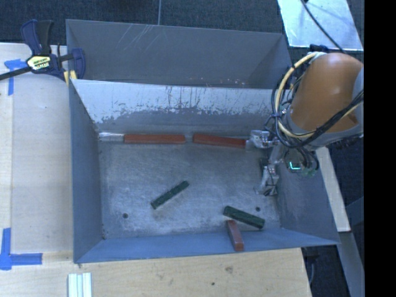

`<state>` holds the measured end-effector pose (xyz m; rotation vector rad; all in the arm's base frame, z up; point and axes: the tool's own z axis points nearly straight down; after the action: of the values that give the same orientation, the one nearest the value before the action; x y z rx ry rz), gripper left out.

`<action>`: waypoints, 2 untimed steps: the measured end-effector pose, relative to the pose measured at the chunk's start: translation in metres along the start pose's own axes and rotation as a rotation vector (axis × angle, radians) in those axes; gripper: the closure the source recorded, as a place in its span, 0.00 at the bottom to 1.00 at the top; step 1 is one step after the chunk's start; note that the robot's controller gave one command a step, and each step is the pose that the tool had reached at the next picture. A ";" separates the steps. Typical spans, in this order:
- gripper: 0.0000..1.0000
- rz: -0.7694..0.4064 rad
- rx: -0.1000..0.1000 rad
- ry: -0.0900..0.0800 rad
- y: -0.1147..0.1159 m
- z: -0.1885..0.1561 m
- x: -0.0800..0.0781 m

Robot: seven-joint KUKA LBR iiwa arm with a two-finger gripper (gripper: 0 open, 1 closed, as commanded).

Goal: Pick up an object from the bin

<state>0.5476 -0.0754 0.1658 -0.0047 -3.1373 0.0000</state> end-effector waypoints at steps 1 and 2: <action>0.00 0.009 0.000 0.001 0.004 0.100 0.058; 0.00 0.127 0.000 -0.012 0.024 0.065 0.063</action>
Offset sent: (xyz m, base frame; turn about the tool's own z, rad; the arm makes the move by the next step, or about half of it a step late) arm -0.0559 0.0037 -0.0958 0.0086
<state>0.4844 -0.0514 0.1009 -0.2038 -3.1424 0.0001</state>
